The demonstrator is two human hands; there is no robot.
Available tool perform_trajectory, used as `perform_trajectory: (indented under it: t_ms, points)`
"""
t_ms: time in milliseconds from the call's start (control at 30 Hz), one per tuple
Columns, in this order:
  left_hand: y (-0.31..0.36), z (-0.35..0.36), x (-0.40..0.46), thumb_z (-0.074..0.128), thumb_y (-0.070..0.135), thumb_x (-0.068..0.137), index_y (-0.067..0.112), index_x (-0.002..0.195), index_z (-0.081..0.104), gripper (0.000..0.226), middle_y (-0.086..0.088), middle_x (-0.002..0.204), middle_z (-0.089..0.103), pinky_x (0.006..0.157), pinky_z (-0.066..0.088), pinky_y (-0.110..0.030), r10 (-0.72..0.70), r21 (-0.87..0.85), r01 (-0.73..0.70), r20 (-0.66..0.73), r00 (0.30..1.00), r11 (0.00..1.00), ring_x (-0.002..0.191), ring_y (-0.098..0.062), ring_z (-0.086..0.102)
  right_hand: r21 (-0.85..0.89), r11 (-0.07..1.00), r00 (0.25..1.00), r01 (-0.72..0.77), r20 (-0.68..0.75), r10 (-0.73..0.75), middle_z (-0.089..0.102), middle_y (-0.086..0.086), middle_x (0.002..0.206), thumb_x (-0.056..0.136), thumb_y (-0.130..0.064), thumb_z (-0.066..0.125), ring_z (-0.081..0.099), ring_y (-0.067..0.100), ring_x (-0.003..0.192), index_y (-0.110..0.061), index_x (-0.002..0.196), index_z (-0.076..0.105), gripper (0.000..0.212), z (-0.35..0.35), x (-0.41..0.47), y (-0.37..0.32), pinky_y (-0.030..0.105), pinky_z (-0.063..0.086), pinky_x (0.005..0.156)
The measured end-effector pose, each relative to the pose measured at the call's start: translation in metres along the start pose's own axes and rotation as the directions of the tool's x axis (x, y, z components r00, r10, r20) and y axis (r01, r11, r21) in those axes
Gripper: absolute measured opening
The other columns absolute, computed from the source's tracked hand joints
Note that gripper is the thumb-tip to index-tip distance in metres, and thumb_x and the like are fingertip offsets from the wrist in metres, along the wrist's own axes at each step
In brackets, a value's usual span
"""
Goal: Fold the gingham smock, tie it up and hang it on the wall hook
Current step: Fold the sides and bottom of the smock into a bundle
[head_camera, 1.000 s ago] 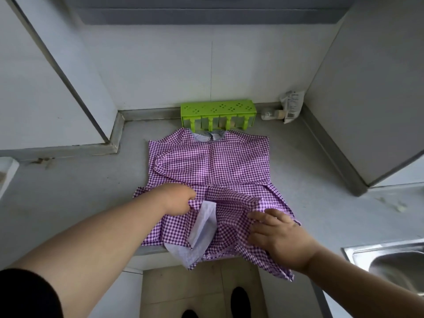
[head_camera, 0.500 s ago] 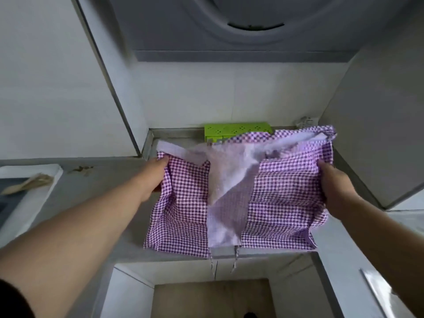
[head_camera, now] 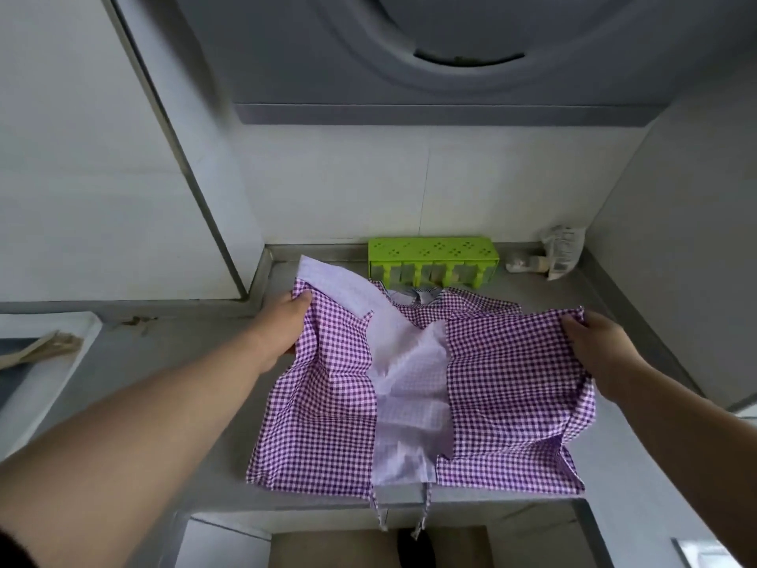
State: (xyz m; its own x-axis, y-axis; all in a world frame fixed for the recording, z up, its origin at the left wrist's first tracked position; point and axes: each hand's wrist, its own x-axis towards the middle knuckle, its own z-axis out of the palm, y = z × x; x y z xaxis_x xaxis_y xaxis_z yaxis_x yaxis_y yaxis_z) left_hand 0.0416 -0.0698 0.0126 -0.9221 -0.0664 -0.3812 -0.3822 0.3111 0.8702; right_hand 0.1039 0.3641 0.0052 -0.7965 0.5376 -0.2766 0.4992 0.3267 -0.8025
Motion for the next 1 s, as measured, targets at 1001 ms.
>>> perform_trajectory:
  t_ms: [1001]
  points:
    - [-0.160, -0.015, 0.076, 0.080, 0.057, 0.082, 0.013, 0.155, 0.048, 0.091, -0.009, 0.158, 0.052, 0.123, 0.035, -0.045, -0.604, 0.285, 0.563, 0.077, 0.793, 0.776, 0.142, -0.030, 0.051, -0.539, 0.578, 0.647, 0.613, 0.762, 0.024, 0.071, 0.000, 0.105, 0.099, -0.063, 0.034, 0.068, 0.024, 0.101, -0.019, 0.102, 0.070, 0.056, 0.214, -0.017, 0.018, 0.035, 0.052, 0.087]
